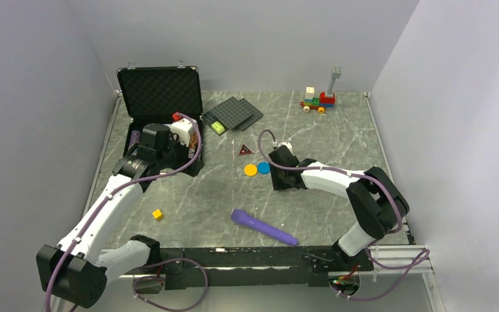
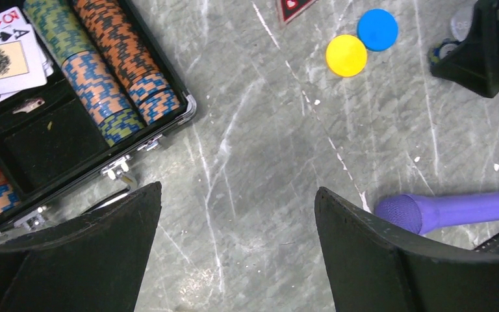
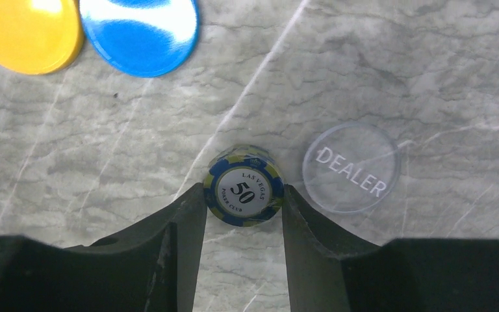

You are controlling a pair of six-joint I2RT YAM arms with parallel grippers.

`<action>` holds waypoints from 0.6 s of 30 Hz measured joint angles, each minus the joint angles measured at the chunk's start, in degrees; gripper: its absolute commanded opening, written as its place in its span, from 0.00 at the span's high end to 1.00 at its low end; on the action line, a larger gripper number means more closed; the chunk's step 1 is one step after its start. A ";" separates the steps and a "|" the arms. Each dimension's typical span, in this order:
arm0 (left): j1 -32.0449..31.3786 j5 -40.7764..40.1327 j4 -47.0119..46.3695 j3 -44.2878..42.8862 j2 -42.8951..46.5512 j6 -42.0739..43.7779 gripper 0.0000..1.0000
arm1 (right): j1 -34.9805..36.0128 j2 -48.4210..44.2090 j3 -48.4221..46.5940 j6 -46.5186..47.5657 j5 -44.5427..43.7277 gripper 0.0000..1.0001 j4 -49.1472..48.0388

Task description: Pack up texas hold em set

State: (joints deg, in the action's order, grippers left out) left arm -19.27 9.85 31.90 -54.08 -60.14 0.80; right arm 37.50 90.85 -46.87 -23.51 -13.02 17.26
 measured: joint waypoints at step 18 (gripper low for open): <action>0.00 26.51 -7.21 1.49 -5.14 -5.01 0.11 | 22.12 -17.62 5.77 14.05 -2.84 1.00 -19.17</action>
State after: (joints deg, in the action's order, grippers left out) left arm -19.27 36.36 24.69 -52.60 -65.28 -4.21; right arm 59.61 73.23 -41.10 -9.45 -15.86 -1.91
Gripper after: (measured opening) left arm 0.900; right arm 0.467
